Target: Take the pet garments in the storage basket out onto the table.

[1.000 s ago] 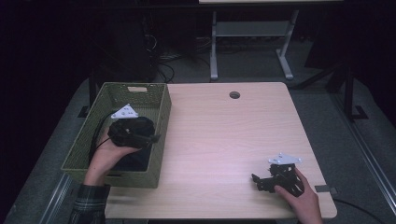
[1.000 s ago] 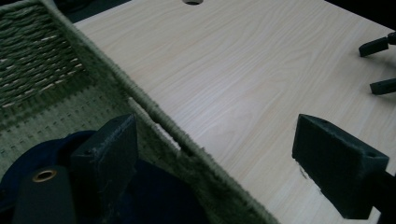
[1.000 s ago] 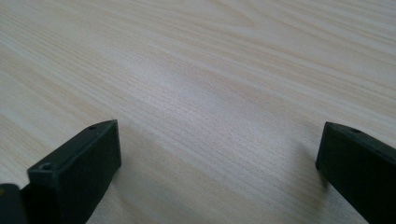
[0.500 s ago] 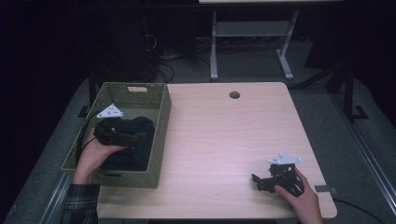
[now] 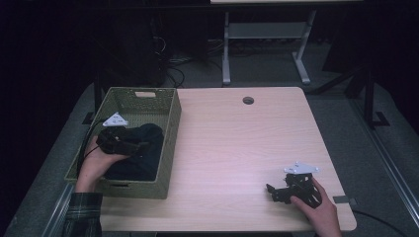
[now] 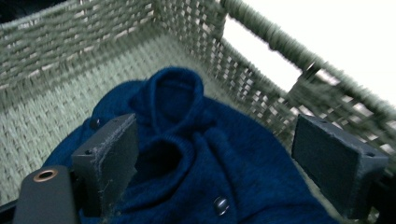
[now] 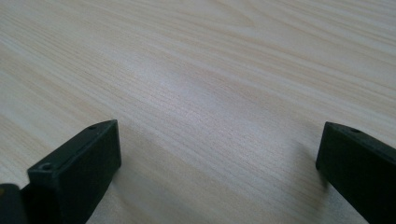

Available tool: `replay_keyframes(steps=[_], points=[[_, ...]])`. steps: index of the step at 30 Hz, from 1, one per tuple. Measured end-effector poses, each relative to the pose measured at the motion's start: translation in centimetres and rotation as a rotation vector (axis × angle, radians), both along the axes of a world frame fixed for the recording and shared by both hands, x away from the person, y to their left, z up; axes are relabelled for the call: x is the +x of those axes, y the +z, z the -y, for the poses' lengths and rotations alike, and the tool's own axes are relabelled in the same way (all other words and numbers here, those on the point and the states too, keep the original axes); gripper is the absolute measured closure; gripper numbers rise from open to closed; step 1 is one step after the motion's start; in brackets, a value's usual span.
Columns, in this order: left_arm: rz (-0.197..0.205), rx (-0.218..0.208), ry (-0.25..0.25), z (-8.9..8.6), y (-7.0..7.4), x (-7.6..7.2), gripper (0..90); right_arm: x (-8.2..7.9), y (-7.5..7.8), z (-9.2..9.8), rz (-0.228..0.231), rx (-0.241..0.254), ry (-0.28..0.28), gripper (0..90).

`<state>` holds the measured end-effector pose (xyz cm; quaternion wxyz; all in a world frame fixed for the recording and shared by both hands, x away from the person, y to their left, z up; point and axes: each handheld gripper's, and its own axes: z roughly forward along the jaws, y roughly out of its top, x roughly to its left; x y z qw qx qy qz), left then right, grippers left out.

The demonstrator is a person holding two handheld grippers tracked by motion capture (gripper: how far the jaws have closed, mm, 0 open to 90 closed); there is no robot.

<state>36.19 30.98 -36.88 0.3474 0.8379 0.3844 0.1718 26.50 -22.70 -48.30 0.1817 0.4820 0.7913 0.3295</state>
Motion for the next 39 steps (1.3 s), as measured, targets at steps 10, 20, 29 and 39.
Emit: replay_keyframes(steps=[10,20,29,39], points=[[-0.062,0.070,-0.025,-0.2,-2.0,0.7,14.4,0.0,0.0,0.0,0.001,0.000,0.001,0.0],[-0.147,0.116,-0.062,0.5,-3.6,1.1,14.1,0.0,0.0,0.0,0.000,0.000,0.000,0.0],[-0.219,0.172,-0.070,1.2,-5.1,1.6,13.1,0.0,0.0,0.0,0.000,0.000,0.001,0.0],[-0.280,0.231,-0.056,1.5,-6.2,1.8,13.1,0.0,0.0,0.0,0.001,0.000,0.001,0.0]])
